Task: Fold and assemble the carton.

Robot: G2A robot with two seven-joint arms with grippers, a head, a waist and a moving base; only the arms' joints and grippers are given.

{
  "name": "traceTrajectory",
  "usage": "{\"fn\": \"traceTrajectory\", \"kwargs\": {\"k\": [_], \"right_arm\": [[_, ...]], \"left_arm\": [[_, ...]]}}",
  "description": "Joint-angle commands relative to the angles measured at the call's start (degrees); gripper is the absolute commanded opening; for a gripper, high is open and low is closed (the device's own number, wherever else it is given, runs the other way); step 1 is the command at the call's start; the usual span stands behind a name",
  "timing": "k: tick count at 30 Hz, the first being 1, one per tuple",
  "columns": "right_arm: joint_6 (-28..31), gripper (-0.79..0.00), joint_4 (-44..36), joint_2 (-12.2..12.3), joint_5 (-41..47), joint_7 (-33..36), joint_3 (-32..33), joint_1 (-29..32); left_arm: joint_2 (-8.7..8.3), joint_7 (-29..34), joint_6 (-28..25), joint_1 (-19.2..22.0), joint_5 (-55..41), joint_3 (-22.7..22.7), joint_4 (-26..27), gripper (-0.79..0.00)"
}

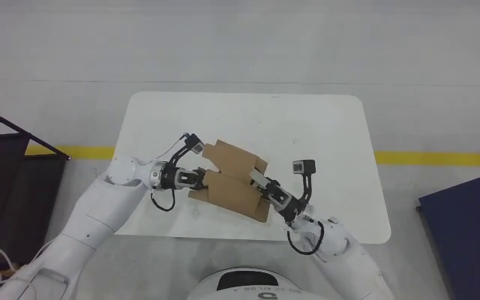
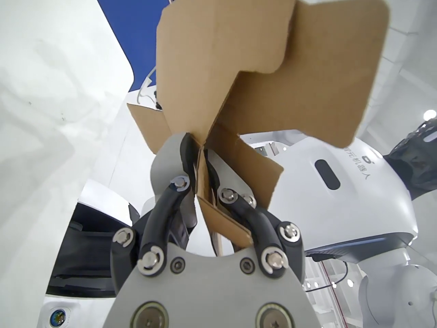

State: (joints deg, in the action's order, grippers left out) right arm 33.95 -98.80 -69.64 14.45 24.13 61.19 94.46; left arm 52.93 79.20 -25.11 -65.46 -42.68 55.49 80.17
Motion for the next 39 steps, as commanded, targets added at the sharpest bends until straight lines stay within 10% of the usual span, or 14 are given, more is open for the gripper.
{"fn": "traceTrajectory", "kwargs": {"k": [1,22,30,39], "right_arm": [[0.14,-0.348,-0.13,0.29,3.72,3.35,0.78,0.04],[-5.29,-0.548,-1.42,2.53,12.12,24.87,3.93,0.32],[-5.04,-0.785,-1.64,2.85,10.61,24.88,4.01,0.7],[-3.47,-0.785,-1.58,2.81,5.99,16.78,4.78,1.39]], "left_arm": [[0.0,0.23,0.25,0.33,1.31,-0.38,0.28,-0.785],[-1.71,-2.07,-2.05,0.66,8.17,-1.33,0.52,-0.785],[-1.99,-2.53,-2.5,0.81,7.8,-1.16,-1.17,-0.785],[-2.85,-2.47,-2.44,-0.24,6.06,1.88,-3.83,-0.736]]}}
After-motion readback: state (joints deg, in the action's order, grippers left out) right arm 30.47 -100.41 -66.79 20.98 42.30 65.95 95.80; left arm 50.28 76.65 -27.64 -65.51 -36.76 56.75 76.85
